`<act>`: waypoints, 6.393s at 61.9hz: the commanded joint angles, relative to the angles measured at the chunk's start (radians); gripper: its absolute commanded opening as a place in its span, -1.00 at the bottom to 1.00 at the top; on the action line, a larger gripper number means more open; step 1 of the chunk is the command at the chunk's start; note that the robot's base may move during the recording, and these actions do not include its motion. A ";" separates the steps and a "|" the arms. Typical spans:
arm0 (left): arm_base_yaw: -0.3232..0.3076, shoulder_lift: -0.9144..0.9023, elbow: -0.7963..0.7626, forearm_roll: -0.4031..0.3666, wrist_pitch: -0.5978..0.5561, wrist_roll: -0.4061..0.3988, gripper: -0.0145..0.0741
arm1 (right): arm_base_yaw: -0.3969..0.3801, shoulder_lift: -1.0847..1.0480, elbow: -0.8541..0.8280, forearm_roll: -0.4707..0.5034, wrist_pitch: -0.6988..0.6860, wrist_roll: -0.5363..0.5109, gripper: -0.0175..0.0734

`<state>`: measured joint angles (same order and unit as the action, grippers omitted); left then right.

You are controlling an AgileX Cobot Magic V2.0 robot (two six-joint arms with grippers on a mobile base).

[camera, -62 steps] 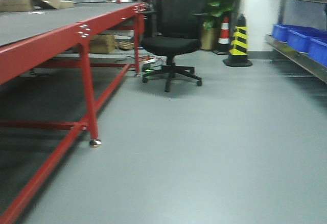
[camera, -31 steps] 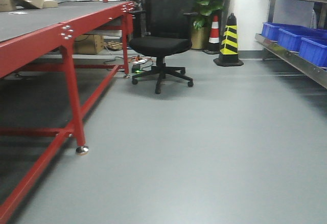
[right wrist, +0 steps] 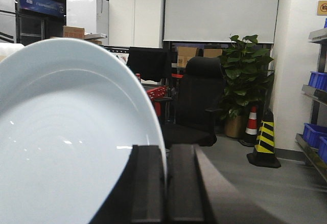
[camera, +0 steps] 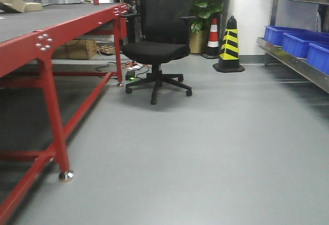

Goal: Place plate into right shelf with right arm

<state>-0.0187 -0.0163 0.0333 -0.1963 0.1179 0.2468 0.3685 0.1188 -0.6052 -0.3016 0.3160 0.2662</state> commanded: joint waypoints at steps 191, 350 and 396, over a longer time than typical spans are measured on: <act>-0.004 -0.011 0.004 -0.004 -0.085 -0.002 -0.78 | -0.003 0.020 -0.029 -0.019 -0.085 -0.004 -0.50; -0.004 -0.011 0.004 -0.004 -0.085 -0.002 -0.78 | -0.081 1.320 -1.016 -0.019 0.108 -0.003 -0.49; -0.004 -0.011 0.004 -0.004 -0.085 -0.002 -0.78 | -0.081 1.114 -1.017 -0.003 0.214 0.026 0.25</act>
<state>-0.0187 -0.0163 0.0333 -0.1963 0.1179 0.2468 0.2928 1.3283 -1.5857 -0.2956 0.5693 0.2839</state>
